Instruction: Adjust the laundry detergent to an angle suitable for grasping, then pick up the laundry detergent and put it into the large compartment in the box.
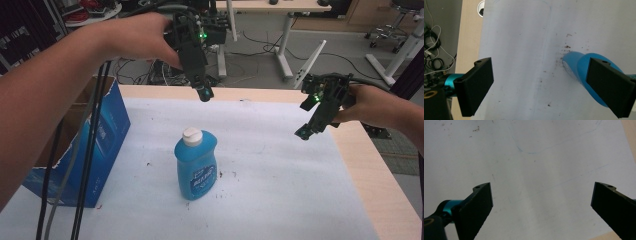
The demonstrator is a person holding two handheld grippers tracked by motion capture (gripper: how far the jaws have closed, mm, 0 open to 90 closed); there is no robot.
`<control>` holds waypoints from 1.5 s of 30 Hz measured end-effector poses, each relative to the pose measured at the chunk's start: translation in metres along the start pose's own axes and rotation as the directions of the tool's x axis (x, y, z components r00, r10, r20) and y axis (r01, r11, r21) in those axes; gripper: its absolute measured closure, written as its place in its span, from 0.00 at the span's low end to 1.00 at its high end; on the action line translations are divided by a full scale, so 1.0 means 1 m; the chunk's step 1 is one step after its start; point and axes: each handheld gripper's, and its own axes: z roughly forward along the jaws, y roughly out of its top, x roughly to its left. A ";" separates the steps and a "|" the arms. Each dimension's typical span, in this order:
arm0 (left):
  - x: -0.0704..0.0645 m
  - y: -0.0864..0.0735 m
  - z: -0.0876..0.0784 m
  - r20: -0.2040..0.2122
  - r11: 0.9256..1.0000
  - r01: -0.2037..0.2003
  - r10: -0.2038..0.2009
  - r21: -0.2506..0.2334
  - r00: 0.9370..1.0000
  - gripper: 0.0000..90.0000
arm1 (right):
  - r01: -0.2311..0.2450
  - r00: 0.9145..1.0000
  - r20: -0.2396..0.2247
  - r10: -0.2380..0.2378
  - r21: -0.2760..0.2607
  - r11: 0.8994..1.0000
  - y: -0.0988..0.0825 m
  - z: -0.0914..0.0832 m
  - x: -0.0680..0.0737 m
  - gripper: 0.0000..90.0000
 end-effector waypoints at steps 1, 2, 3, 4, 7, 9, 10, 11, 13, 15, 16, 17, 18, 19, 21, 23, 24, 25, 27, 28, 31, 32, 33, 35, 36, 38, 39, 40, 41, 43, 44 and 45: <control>0.000 0.000 0.000 0.000 1.000 0.000 0.000 0.000 1.000 0.09 | -0.005 1.000 -0.002 0.005 0.005 1.000 0.000 0.000 0.001 0.03; 0.000 0.000 0.001 0.000 1.000 0.008 -0.008 0.005 1.000 0.09 | 0.002 1.000 -0.003 -0.002 0.001 1.000 0.000 -0.001 0.001 0.03; 0.000 0.000 0.000 -0.001 1.000 0.006 -0.006 0.011 1.000 0.09 | 0.003 1.000 -0.003 -0.003 0.001 1.000 0.000 -0.001 0.001 0.03; 0.000 0.000 0.000 -0.001 1.000 0.006 -0.006 0.011 1.000 0.09 | 0.003 1.000 -0.003 -0.003 0.001 1.000 0.000 -0.001 0.001 0.03; 0.000 -0.001 0.000 -0.004 1.000 0.014 -0.014 0.005 1.000 0.09 | 0.008 1.000 -0.008 -0.008 0.004 1.000 0.001 0.001 0.000 0.03; -0.001 0.000 -0.001 -0.005 1.000 0.009 -0.009 0.004 1.000 0.09 | 0.009 1.000 -0.008 -0.009 0.003 1.000 0.001 0.001 0.000 0.03; -0.001 0.000 -0.001 -0.006 1.000 0.012 -0.012 0.004 1.000 0.09 | 0.007 1.000 -0.009 -0.007 0.001 1.000 0.001 0.001 0.000 0.03; -0.001 0.000 -0.001 -0.006 1.000 0.012 -0.012 0.005 1.000 0.09 | 0.005 1.000 -0.007 -0.005 0.001 1.000 0.001 0.000 0.000 0.03; -0.002 0.000 -0.001 -0.011 1.000 0.013 -0.013 0.010 1.000 0.09 | 0.009 1.000 -0.006 -0.009 -0.003 1.000 0.001 0.000 0.000 0.03; -0.003 0.000 -0.002 -0.017 1.000 0.014 -0.014 0.013 1.000 0.09 | 0.009 1.000 -0.004 -0.009 -0.001 1.000 0.001 0.000 0.001 0.03; -0.003 0.000 -0.003 -0.019 1.000 0.015 -0.015 0.014 1.000 0.09 | 0.013 1.000 -0.005 -0.013 -0.002 1.000 0.002 0.000 0.002 0.03; -0.004 0.001 -0.004 -0.021 1.000 0.018 -0.017 0.012 1.000 0.09 | 0.015 1.000 -0.005 -0.015 -0.005 1.000 0.002 0.000 0.003 0.03; -0.005 0.001 -0.004 -0.022 1.000 0.018 -0.018 0.006 1.000 0.09 | 0.018 1.000 -0.002 -0.018 -0.002 1.000 0.002 -0.001 0.003 0.03; -0.006 0.002 -0.005 -0.025 1.000 0.020 -0.020 0.006 0.999 0.09 | 0.024 1.000 -0.003 -0.024 -0.004 1.000 0.002 -0.001 0.003 0.03; -0.008 0.002 -0.005 -0.029 1.000 0.015 -0.015 0.011 0.999 0.09 | 0.021 1.000 0.001 -0.021 -0.003 1.000 0.002 -0.002 0.004 0.03; -0.008 0.002 -0.005 -0.030 1.000 0.015 -0.015 0.012 0.999 0.09 | 0.020 1.000 0.004 -0.020 -0.002 1.000 0.002 -0.003 0.005 0.03; -0.009 0.002 -0.005 -0.031 1.000 0.017 -0.016 0.013 0.999 0.09 | 0.020 1.000 0.004 -0.020 -0.002 1.000 0.002 -0.003 0.005 0.03; -0.009 0.002 -0.005 -0.033 1.000 0.016 -0.016 0.016 0.999 0.09 | 0.021 1.000 0.005 -0.021 -0.005 1.000 0.002 -0.004 0.006 0.03; -0.009 0.002 -0.006 -0.036 1.000 0.021 -0.021 0.013 0.999 0.09 | 0.023 1.000 0.009 -0.023 -0.003 1.000 0.002 -0.005 0.007 0.03; -0.010 0.002 -0.006 -0.036 1.000 0.023 -0.022 0.014 0.999 0.09 | 0.023 1.000 0.009 -0.023 -0.003 1.000 0.002 -0.005 0.007 0.03; -0.011 0.001 -0.004 -0.039 0.999 0.027 -0.026 0.020 0.999 0.09 | 0.022 1.000 0.013 -0.022 -0.002 1.000 0.002 -0.007 0.009 0.03; -0.011 0.001 -0.004 -0.039 0.999 0.027 -0.026 0.020 0.999 0.09 | 0.022 1.000 0.013 -0.022 -0.004 1.000 0.002 -0.007 0.009 0.03; -0.012 0.001 -0.004 -0.040 0.999 0.030 -0.029 0.023 0.999 0.09 | 0.022 1.000 0.013 -0.022 -0.004 1.000 0.002 -0.007 0.009 0.03; -0.013 0.000 -0.006 -0.044 0.998 0.045 -0.044 0.032 0.998 0.09 | 0.021 1.000 0.016 -0.021 -0.004 1.000 0.001 -0.008 0.009 0.03; -0.014 0.000 -0.006 -0.046 0.997 0.066 -0.065 0.031 0.997 0.09 | 0.016 1.000 0.017 -0.016 -0.002 1.000 0.001 -0.008 0.011 0.03; -0.015 -0.001 -0.007 -0.050 0.994 0.104 -0.102 0.045 0.994 0.09 | 0.024 1.000 0.019 -0.024 0.000 1.000 0.000 -0.009 0.010 0.03; -0.016 -0.001 -0.007 -0.049 0.989 0.135 -0.132 0.061 0.990 0.09 | 0.024 1.000 0.019 -0.024 0.000 1.000 0.000 -0.009 0.010 0.03; -0.016 -0.001 -0.007 -0.049 0.989 0.135 -0.132 0.061 0.990 0.09 | 0.024 1.000 0.019 -0.024 0.000 1.000 0.000 -0.009 0.010 0.03; -0.019 -0.003 -0.005 -0.050 0.978 0.194 -0.191 0.080 0.980 0.09 | 0.021 1.000 0.021 -0.021 -0.020 1.000 -0.002 -0.010 0.011 0.03; -0.021 -0.007 -0.002 -0.048 0.966 0.245 -0.241 0.089 0.969 0.09 | 0.016 1.000 0.020 -0.015 -0.021 1.000 -0.003 -0.010 0.012 0.03; -0.023 -0.008 -0.001 -0.047 0.959 0.267 -0.264 0.090 0.963 0.09 | 0.016 1.000 0.021 -0.016 -0.021 1.000 -0.004 -0.009 0.012 0.03; -0.023 -0.008 -0.001 -0.047 0.959 0.267 -0.264 0.090 0.963 0.09 | 0.016 1.000 0.021 -0.016 -0.021 1.000 -0.004 -0.009 0.012 0.03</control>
